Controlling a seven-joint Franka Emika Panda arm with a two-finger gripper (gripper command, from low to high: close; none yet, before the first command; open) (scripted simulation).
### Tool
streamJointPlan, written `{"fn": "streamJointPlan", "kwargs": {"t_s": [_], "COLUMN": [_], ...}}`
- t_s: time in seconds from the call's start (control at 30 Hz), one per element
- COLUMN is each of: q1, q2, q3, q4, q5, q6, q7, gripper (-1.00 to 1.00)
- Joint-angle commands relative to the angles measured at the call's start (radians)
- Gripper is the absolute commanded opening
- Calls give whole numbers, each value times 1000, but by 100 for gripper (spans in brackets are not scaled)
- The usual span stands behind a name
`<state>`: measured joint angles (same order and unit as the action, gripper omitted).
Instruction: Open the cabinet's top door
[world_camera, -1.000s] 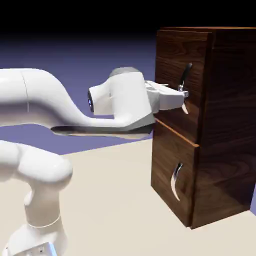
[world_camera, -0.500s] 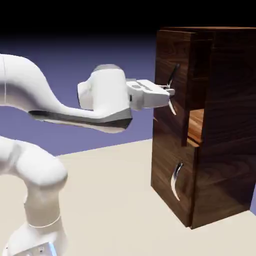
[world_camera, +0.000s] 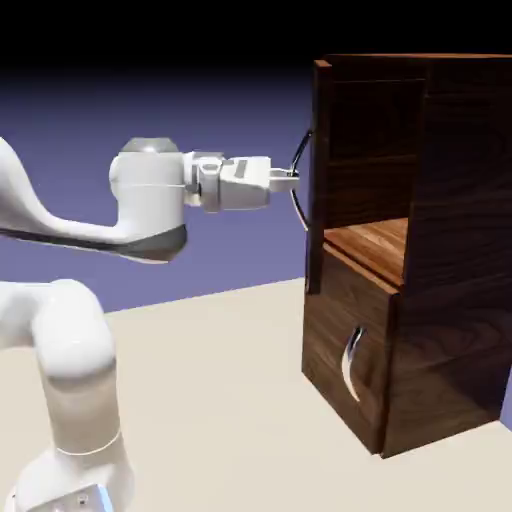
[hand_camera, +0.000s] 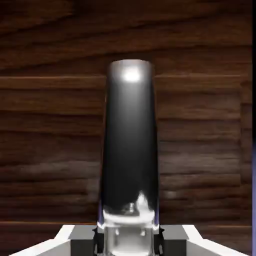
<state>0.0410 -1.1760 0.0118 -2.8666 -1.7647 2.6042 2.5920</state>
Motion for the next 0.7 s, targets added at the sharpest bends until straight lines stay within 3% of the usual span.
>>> {"fn": "streamJointPlan", "kwargs": {"t_s": [0.0,0.33,0.67], "q1": [0,47,-22], "q2": [-14,-78,43], "q3": [26,346,708], "q4": [-8,-16,169], "q5": [45,476,813], "q6": [-24,-364,-771], "q7": [-19,-142,-142], "gripper": [-100,-100,-100]}}
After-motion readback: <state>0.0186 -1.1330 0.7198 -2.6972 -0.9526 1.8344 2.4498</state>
